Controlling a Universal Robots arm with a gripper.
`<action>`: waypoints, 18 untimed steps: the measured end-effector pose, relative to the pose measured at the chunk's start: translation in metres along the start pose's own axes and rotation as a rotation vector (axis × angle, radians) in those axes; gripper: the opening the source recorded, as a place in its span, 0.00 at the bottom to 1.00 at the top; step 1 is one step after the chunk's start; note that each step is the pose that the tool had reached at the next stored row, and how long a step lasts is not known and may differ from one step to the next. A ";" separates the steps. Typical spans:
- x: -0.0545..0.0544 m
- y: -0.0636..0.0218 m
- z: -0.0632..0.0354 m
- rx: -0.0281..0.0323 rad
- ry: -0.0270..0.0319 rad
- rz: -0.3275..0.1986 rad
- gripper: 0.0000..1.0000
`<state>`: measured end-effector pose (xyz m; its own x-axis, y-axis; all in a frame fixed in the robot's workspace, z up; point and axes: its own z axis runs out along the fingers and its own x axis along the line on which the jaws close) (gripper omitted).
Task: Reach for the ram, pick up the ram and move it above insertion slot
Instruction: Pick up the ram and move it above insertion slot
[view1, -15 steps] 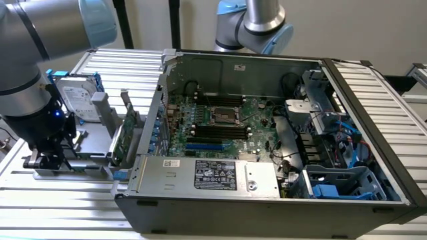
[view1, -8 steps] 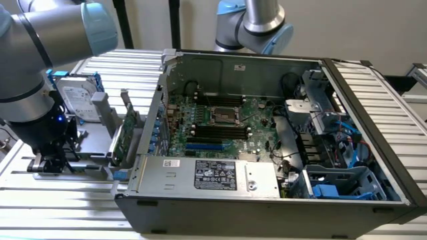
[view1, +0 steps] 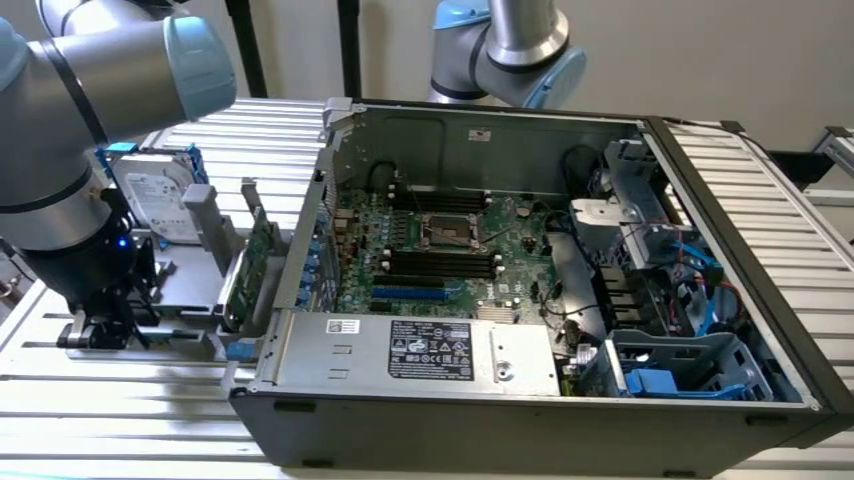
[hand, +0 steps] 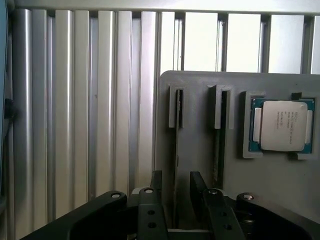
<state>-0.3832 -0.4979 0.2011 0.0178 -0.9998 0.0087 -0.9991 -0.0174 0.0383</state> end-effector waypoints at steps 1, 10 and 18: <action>0.000 0.0000 0.0001 -0.0002 0.0000 0.000 0.36; -0.001 -0.0001 0.0037 -0.0023 0.0001 0.000 0.35; -0.001 -0.0001 0.0039 -0.0041 0.0004 0.000 0.13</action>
<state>-0.3832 -0.4965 0.1972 0.0177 -0.9998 0.0091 -0.9989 -0.0173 0.0424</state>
